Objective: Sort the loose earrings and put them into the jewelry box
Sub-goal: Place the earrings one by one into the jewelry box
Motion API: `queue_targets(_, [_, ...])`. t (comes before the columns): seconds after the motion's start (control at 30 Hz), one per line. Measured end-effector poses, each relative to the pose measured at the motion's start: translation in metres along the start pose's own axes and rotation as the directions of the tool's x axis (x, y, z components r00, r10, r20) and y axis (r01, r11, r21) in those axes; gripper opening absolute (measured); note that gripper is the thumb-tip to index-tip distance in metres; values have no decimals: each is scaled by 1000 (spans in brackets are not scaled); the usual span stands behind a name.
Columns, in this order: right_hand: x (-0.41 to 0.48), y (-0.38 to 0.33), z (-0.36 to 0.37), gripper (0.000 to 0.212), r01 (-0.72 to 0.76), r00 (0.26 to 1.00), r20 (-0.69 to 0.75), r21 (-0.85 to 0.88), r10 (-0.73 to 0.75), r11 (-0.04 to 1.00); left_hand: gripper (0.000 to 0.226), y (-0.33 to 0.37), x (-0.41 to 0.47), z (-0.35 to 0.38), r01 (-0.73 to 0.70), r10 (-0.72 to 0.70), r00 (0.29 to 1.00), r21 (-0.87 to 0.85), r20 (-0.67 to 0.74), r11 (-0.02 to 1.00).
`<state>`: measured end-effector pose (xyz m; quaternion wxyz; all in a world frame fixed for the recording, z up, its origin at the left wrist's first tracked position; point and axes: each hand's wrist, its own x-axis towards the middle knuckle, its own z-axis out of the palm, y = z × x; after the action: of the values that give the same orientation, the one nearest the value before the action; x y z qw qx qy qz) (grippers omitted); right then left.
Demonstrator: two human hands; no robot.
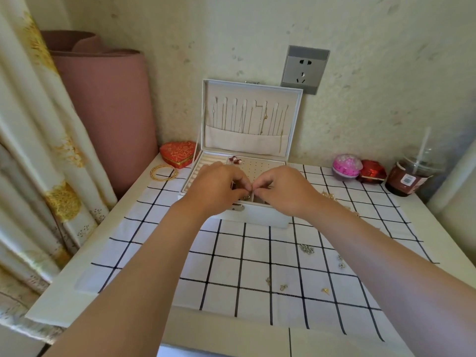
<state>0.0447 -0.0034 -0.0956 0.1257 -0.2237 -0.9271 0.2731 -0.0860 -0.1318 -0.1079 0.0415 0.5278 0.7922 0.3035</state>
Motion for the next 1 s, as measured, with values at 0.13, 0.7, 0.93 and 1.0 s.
queue_targets(0.13, [-8,-6,-4,18,28,999,34,-36,-26,999,7,0,-3,-2,-39,41,999,77,-23,996])
queue_targets(0.7, [-104,3,-19,13,27,888,459,-118,30,993,18,47,-81,11,-77,30,883,81,468,994])
queue_targets(0.93, [-116,3,-12,13,46,848,529,-154,43,987,14,56,-88,25,-151,111,864,42,490,988])
queue_targets(1.0, [-116,2,-12,14,66,849,527,-167,32,984,10,57,-87,27,-133,101,867,31,488,991])
